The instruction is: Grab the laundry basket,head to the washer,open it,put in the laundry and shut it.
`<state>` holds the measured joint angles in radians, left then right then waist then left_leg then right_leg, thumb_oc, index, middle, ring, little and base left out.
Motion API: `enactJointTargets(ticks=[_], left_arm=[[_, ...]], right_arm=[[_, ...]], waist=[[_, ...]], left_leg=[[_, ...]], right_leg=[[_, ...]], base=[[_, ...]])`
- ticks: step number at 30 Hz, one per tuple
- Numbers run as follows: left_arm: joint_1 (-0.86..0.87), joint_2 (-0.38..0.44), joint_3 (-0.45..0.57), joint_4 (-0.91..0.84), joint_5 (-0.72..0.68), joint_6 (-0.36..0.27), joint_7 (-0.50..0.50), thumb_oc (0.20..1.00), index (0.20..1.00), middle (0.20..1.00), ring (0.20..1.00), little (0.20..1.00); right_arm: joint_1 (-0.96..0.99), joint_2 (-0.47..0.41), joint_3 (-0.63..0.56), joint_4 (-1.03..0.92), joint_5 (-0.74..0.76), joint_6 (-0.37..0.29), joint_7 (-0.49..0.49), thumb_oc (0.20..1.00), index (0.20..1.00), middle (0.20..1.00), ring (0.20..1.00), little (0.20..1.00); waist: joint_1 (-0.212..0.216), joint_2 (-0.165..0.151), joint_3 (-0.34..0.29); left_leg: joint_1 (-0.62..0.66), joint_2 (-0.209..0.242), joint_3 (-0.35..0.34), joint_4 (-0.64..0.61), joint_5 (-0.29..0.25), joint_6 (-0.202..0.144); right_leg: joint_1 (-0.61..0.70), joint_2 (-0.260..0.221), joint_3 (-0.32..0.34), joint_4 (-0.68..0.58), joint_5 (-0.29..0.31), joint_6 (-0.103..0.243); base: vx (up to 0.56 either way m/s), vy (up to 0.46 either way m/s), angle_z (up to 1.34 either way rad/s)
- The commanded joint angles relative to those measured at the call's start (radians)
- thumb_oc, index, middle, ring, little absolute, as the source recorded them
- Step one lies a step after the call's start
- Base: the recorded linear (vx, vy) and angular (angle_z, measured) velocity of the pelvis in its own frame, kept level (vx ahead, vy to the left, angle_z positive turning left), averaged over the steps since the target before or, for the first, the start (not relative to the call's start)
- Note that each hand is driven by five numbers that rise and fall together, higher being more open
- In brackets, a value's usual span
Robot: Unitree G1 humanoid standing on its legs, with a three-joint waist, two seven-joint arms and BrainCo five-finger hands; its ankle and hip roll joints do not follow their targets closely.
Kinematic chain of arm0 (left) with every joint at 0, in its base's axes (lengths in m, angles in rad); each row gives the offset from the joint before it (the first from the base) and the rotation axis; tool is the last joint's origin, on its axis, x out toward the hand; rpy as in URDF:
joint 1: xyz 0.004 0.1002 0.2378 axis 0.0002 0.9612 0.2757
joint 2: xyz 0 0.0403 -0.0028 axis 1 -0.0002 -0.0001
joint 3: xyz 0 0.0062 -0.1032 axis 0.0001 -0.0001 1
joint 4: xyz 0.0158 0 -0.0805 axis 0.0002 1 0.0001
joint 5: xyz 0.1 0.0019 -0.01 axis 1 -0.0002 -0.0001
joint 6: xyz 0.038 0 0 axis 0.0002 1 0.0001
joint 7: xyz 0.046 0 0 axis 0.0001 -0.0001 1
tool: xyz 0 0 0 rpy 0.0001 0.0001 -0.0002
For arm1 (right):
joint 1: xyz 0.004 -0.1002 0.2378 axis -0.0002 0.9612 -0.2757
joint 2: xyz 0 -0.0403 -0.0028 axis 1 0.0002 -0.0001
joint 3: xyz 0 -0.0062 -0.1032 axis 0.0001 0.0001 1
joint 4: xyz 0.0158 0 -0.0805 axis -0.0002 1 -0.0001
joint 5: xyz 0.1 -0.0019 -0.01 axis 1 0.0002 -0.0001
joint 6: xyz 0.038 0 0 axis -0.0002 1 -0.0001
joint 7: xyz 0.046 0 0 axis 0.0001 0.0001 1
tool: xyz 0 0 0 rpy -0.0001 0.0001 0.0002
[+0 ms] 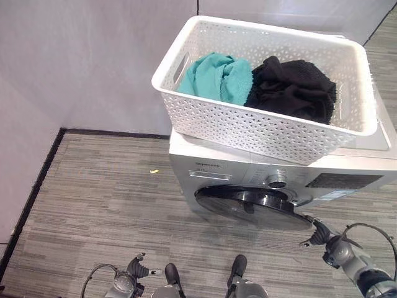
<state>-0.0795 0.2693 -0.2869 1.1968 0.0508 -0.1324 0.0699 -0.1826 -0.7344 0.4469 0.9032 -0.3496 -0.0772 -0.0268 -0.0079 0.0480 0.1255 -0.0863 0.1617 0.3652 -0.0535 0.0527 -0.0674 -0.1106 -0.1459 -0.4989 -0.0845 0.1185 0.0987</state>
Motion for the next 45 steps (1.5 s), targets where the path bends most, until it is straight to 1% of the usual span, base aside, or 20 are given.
enactJointTargets(ticks=[1, 2, 3, 4, 7, 8, 9, 12, 13, 16, 17, 19, 20, 28, 31, 33, 35, 39, 40, 45], left_arm=[[-0.036, 0.047, -0.002, 0.013, 0.026, -0.013, 0.006, 1.000, 1.000, 1.000, 1.000, 1.000], [-0.038, 0.054, 0.003, 0.004, 0.002, -0.013, 0.007, 1.000, 1.000, 1.000, 1.000, 1.000], [-0.038, 0.055, 0.003, 0.003, 0.002, -0.013, 0.007, 1.000, 1.000, 1.000, 1.000, 1.000], [-0.045, 0.058, 0.017, -0.001, -0.034, -0.009, 0.008, 1.000, 1.000, 1.000, 1.000, 1.000], [-0.054, 0.057, 0.031, -0.007, -0.073, -0.006, 0.008, 1.000, 1.000, 1.000, 1.000, 1.000], [-0.056, 0.055, 0.038, -0.012, -0.081, -0.002, 0.010, 1.000, 1.000, 1.000, 1.000, 1.000], [-0.059, 0.044, 0.046, -0.004, -0.070, 0.007, 0.003, 1.000, 1.000, 1.000, 1.000, 1.000], [-0.059, 0.039, 0.052, 0.001, -0.062, 0.010, -0.001, 1.000, 1.000, 1.000, 1.000, 1.000], [-0.049, 0.024, 0.060, 0.012, -0.061, 0.009, 0.000, 1.000, 1.000, 1.000, 1.000, 1.000], [-0.050, 0.022, 0.058, 0.014, -0.060, 0.010, -0.005, 1.000, 1.000, 1.000, 1.000, 1.000], [-0.049, 0.020, 0.055, 0.015, -0.060, 0.008, -0.012, 1.000, 1.000, 1.000, 1.000, 1.000], [-0.048, 0.019, 0.054, 0.018, -0.059, 0.008, -0.013, 1.000, 1.000, 1.000, 1.000, 1.000], [-0.042, 0.019, 0.055, 0.028, -0.051, 0.011, -0.013, 1.000, 1.000, 1.000, 1.000, 1.000], [-0.060, 0.025, 0.026, 0.035, -0.037, 0.010, -0.014, 1.000, 1.000, 1.000, 1.000, 1.000], [-0.061, 0.034, 0.005, 0.023, -0.015, 0.012, -0.019, 1.000, 1.000, 1.000, 1.000, 1.000], [-0.080, 0.042, -0.016, 0.033, 0.003, 0.016, -0.014, 1.000, 1.000, 1.000, 1.000, 1.000], [-0.085, 0.043, -0.021, 0.044, 0.009, 0.019, -0.010, 1.000, 1.000, 1.000, 1.000, 1.000], [-0.068, 0.044, -0.019, 0.046, 0.008, 0.019, -0.017, 1.000, 1.000, 1.000, 1.000, 1.000], [-0.058, 0.045, -0.014, 0.038, -0.005, 0.013, -0.018, 1.000, 1.000, 1.000, 1.000, 1.000], [-0.056, 0.048, -0.023, 0.012, -0.030, 0.009, -0.018, 1.000, 1.000, 1.000, 1.000, 1.000]], right_arm=[[-0.061, 0.161, 0.118, -0.065, -0.030, -0.075, 0.076, 1.000, 1.000, 1.000, 1.000, 1.000], [-0.069, 0.167, 0.124, -0.061, -0.028, -0.071, 0.070, 1.000, 1.000, 1.000, 1.000, 1.000], [-0.070, 0.168, 0.124, -0.060, -0.028, -0.071, 0.070, 1.000, 1.000, 1.000, 1.000, 1.000], [-0.078, 0.172, 0.130, -0.056, -0.022, -0.070, 0.061, 1.000, 1.000, 1.000, 1.000, 1.000], [-0.096, 0.178, 0.125, -0.042, -0.008, -0.066, 0.042, 1.000, 1.000, 1.000, 1.000, 1.000], [-0.094, 0.177, 0.117, -0.037, -0.005, -0.062, 0.033, 1.000, 1.000, 1.000, 1.000, 1.000], [-0.090, 0.175, 0.103, -0.025, -0.008, -0.055, 0.028, 1.000, 1.000, 1.000, 1.000, 1.000], [-0.089, 0.175, 0.098, -0.020, -0.004, -0.052, 0.030, 1.000, 1.000, 1.000, 1.000, 1.000], [-0.089, 0.189, 0.089, 0.003, 0.013, -0.045, 0.036, 1.000, 1.000, 1.000, 1.000, 1.000], [-0.092, 0.194, 0.080, 0.009, 0.022, -0.043, 0.032, 1.000, 1.000, 1.000, 1.000, 1.000], [-0.101, 0.200, 0.084, 0.009, 0.024, -0.039, 0.040, 1.000, 1.000, 1.000, 1.000, 1.000], [-0.108, 0.201, 0.088, 0.005, 0.023, -0.038, 0.043, 1.000, 1.000, 1.000, 1.000, 1.000], [-0.119, 0.214, 0.090, 0.006, 0.025, -0.034, 0.042, 1.000, 1.000, 1.000, 1.000, 1.000], [-0.174, 0.276, 0.122, 0.059, 0.031, -0.020, 0.037, 1.000, 1.000, 1.000, 1.000, 1.000], [-0.194, 0.304, 0.126, 0.085, 0.042, -0.014, 0.036, 1.000, 1.000, 1.000, 1.000, 1.000], [-0.210, 0.323, 0.128, 0.085, 0.055, -0.009, 0.041, 1.000, 1.000, 1.000, 1.000, 1.000], [-0.211, 0.336, 0.135, 0.083, 0.066, -0.007, 0.049, 1.000, 1.000, 1.000, 1.000, 1.000], [-0.206, 0.355, 0.152, 0.104, 0.076, -0.013, 0.057, 1.000, 1.000, 1.000, 1.000, 1.000], [-0.216, 0.365, 0.160, 0.108, 0.073, -0.014, 0.057, 1.000, 1.000, 1.000, 1.000, 1.000], [-0.263, 0.361, 0.167, 0.114, 0.069, -0.018, 0.036, 1.000, 1.000, 1.000, 1.000, 1.000]], waist=[[0.053, -0.063, 0.035], [0.077, -0.062, 0.057], [0.075, -0.062, 0.059], [0.099, -0.060, 0.076], [0.107, -0.054, 0.090], [0.104, -0.048, 0.095], [0.069, -0.041, 0.094], [0.055, -0.040, 0.093], [0.058, -0.050, 0.083], [0.047, -0.054, 0.076], [0.050, -0.049, 0.071], [0.046, -0.045, 0.069], [0.037, -0.030, 0.062], [0.044, -0.033, 0.090], [0.044, -0.037, 0.106], [0.016, -0.032, 0.122], [0.030, -0.033, 0.109], [0.065, -0.045, 0.070], [0.085, -0.045, 0.064], [0.102, -0.044, 0.079]], left_leg=[[-0.021, -0.008, -0.034, -0.025, 0.097, -0.052], [-0.030, 0.014, -0.060, -0.017, 0.120, -0.061], [-0.030, 0.015, -0.062, -0.017, 0.121, -0.062], [-0.057, 0.035, -0.100, -0.021, 0.152, -0.103], [-0.111, 0.062, -0.124, -0.023, 0.204, -0.137], [-0.132, 0.081, -0.087, -0.024, 0.234, -0.148], [-0.126, 0.114, 0.061, -0.017, 0.249, -0.134], [-0.106, 0.116, 0.135, 0.005, 0.223, -0.121], [-0.091, 0.044, 0.123, 0.122, 0.064, -0.078], [-0.089, 0.005, 0.136, 0.180, -0.010, -0.061], [-0.084, -0.050, 0.096, 0.236, -0.072, -0.047], [-0.076, -0.069, 0.079, 0.236, -0.093, -0.039], [-0.037, -0.103, 0.072, 0.163, -0.113, -0.014], [-0.025, -0.152, 0.053, 0.106, -0.108, 0.030], [-0.019, -0.168, 0.038, 0.099, -0.113, 0.042], [-0.024, -0.168, 0.007, 0.101, -0.111, 0.052], [-0.033, -0.165, 0.006, 0.093, -0.102, 0.059], [-0.039, -0.170, 0.007, 0.062, -0.084, 0.053], [-0.033, -0.163, 0.009, 0.043, -0.069, 0.046], [-0.059, -0.168, 0.007, 0.010, -0.033, 0.039]], right_leg=[[0.052, -0.037, 0.075, 0.068, -0.081, 0.040], [0.054, -0.012, 0.061, 0.085, -0.109, 0.017], [0.056, -0.011, 0.059, 0.086, -0.110, 0.016], [0.068, 0.017, 0.046, 0.072, -0.134, 0.011], [0.060, 0.040, -0.003, 0.053, -0.134, 0.007], [0.060, 0.039, -0.036, 0.042, -0.125, 0.012], [0.052, 0.024, -0.088, 0.044, -0.116, 0.016], [0.045, 0.015, -0.103, 0.044, -0.114, 0.012], [0.030, -0.015, -0.122, 0.042, -0.087, 0.005], [0.012, -0.038, -0.145, 0.048, -0.067, 0.009], [-0.003, -0.052, -0.158, 0.058, -0.056, 0.011], [-0.009, -0.055, -0.162, 0.066, -0.054, 0.015], [-0.028, -0.059, -0.156, 0.077, -0.033, 0.035], [-0.047, -0.116, -0.121, 0.095, 0.028, 0.072], [-0.064, -0.136, -0.080, 0.121, 0.042, 0.089], [-0.098, -0.116, 0.088, 0.156, 0.022, 0.097], [-0.086, -0.095, 0.122, 0.181, -0.016, 0.086], [-0.027, -0.075, 0.097, 0.156, -0.037, 0.085], [-0.029, -0.082, 0.083, 0.131, -0.018, 0.094], [-0.046, -0.089, 0.072, 0.095, 0.009, 0.101]], base=[[-0.13, -0.212, 0.07], [-0.11, -0.183, 0.07], [-0.17, -0.294, 0.22], [-0.08, -0.168, 0.36], [-0.20, -0.177, 0.49], [-0.26, -0.030, 0.91], [-0.20, 0.014, 1.07], [-0.18, -0.016, 0.76], [-0.18, -0.046, 0.59], [-0.15, 0.018, 0.37], [-0.08, 0.092, 0.46], [-0.04, 0.144, 0.20], [-0.03, 0.183, 0.14], [-0.03, 0.195, 0.23], [-0.03, 0.187, 0.10], [-0.02, 0.095, 0.15], [-0.03, 0.039, 0.42], [0.02, 0.005, 0.05], [0.04, -0.015, -0.07], [-0.07, -0.007, -0.07]])
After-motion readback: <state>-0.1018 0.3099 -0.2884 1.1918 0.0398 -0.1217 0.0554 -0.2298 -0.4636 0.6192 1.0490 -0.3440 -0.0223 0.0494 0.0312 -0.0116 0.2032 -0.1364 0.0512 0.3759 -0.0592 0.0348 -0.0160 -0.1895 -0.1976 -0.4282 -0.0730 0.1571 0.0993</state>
